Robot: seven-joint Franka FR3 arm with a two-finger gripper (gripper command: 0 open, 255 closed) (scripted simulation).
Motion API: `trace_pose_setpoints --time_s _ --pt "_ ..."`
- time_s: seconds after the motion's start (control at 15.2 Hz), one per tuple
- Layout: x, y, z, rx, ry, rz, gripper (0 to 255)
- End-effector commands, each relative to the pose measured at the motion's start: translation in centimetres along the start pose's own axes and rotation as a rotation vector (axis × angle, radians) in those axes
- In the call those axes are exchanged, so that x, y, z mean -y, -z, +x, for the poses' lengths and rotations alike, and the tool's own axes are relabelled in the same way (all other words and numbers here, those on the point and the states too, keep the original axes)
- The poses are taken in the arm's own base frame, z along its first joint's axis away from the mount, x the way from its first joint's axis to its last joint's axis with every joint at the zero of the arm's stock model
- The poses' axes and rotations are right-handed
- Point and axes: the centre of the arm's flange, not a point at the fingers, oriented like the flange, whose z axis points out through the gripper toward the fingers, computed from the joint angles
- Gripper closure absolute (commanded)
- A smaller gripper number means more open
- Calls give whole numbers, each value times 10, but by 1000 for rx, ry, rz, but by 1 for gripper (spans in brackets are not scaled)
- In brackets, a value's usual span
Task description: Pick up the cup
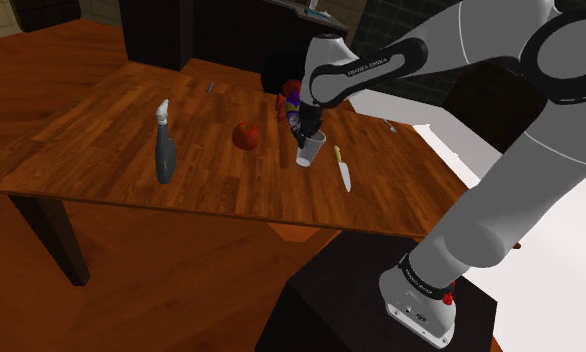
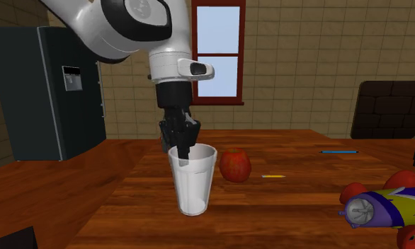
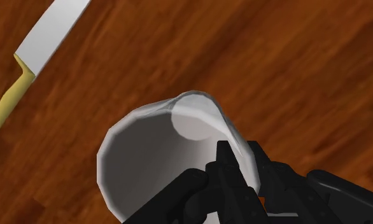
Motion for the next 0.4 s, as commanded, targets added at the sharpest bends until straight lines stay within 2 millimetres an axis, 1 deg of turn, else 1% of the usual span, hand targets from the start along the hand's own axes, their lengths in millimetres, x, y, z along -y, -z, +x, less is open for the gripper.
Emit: trace_pose_setpoints --time_s 0.0,0.2,0.33 --pt "-2 11 -1 0 0 0 255" --pt "-4 27 -1 0 0 0 255" --pt "-4 28 -1 0 0 0 255"
